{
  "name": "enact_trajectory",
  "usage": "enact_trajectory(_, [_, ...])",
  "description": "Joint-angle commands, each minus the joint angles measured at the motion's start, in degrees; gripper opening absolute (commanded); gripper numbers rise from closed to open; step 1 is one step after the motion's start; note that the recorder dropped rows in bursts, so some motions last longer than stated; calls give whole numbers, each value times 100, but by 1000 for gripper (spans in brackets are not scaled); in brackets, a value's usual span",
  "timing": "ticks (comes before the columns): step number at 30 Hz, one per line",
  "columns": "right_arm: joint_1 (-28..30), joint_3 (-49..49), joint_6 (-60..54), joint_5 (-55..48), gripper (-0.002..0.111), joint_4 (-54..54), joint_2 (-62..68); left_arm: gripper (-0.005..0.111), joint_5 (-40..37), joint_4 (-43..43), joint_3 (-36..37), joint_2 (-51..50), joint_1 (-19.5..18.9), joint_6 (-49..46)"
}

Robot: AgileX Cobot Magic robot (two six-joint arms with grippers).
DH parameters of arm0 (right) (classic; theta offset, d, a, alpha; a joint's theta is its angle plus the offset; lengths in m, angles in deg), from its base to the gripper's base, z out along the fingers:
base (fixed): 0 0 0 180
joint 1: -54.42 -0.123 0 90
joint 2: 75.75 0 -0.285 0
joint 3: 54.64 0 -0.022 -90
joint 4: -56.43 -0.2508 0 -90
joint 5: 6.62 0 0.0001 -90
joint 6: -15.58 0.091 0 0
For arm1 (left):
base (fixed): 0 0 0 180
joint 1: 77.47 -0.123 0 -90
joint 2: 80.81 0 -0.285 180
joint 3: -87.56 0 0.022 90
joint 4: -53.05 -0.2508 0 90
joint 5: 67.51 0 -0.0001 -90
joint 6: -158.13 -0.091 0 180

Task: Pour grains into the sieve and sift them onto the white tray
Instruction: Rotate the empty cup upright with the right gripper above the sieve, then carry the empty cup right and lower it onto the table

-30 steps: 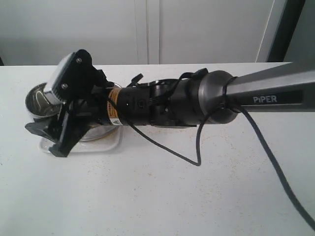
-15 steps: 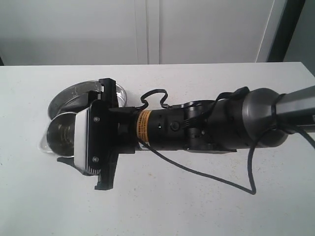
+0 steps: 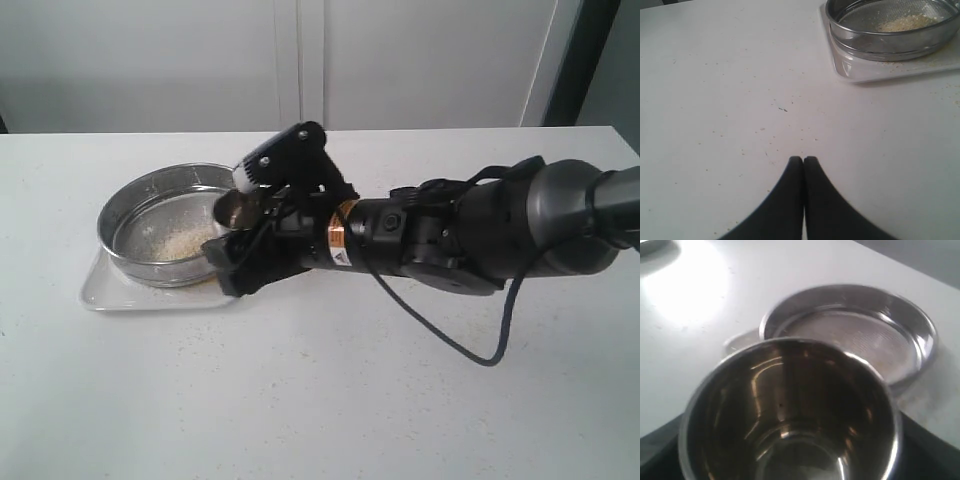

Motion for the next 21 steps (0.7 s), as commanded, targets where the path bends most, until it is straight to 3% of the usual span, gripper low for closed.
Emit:
enact_trajectory(1, [389, 16, 385, -502, 0, -127, -73, 0, 12, 39, 29, 25, -19, -15])
enact_trajectory(13, [1486, 16, 385, -679, 0, -254, -73, 0, 12, 39, 29, 25, -19, -15])
enact_trajectory(19, [1997, 16, 84, -239, 0, -399, -59, 0, 12, 39, 29, 25, -19, -15])
enact_trajectory(21, [2102, 16, -257, -9, 0, -941, -21, 0, 12, 39, 29, 25, -19, -15])
